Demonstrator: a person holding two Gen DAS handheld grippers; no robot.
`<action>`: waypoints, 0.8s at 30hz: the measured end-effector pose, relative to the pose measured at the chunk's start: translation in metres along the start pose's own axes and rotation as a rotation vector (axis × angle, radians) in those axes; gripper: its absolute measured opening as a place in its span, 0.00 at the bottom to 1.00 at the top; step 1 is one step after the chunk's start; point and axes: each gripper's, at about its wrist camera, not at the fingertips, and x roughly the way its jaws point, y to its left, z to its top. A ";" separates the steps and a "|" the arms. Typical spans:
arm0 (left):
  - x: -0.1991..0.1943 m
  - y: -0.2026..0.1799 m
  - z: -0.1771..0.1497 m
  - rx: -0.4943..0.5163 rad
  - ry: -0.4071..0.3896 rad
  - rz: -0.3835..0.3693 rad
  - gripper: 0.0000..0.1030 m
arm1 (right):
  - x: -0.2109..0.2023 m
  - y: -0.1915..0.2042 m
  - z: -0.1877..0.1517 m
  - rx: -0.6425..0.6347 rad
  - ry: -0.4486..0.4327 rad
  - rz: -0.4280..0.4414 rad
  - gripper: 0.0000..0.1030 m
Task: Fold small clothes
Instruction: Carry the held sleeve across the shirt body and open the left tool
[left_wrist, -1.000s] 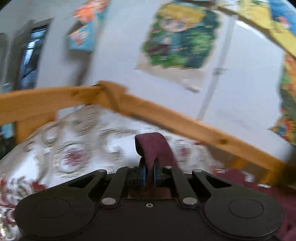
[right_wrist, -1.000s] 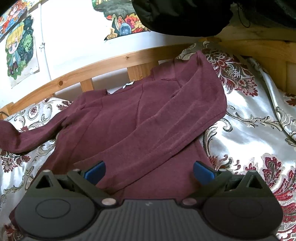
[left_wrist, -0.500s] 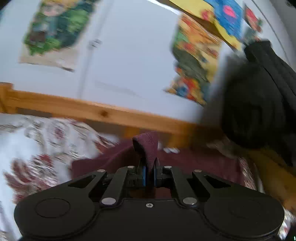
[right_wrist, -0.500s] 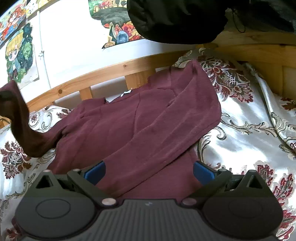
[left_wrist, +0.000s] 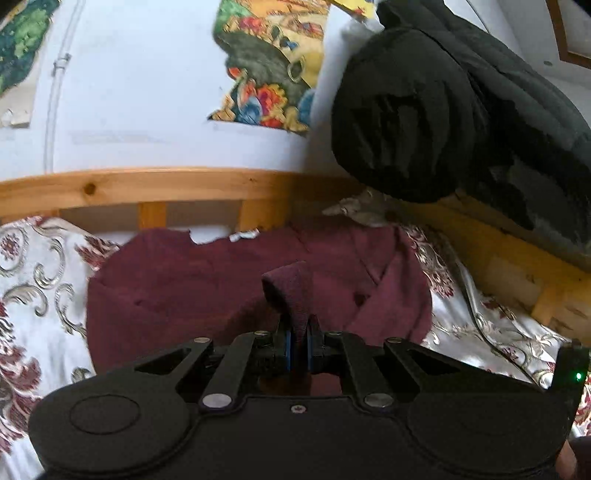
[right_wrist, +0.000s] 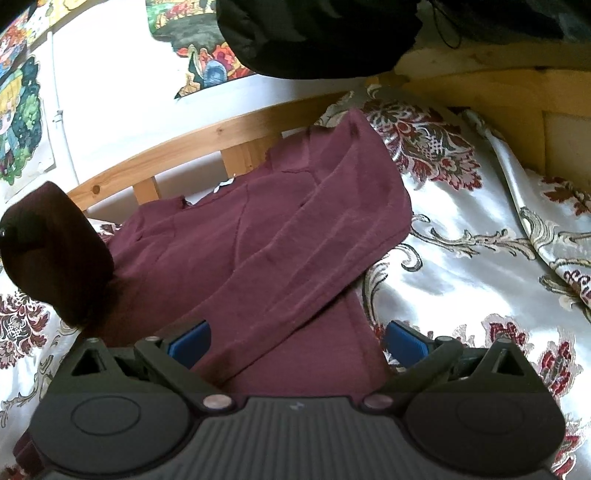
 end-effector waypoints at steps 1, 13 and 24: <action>0.002 -0.002 -0.001 0.000 0.003 -0.005 0.07 | 0.000 -0.001 0.000 0.002 0.001 -0.001 1.00; 0.012 -0.026 -0.010 0.002 0.029 -0.088 0.07 | 0.000 -0.007 0.001 0.029 0.000 -0.015 1.00; 0.031 -0.033 -0.023 -0.011 0.091 -0.146 0.09 | 0.000 -0.012 0.002 0.052 0.001 -0.030 1.00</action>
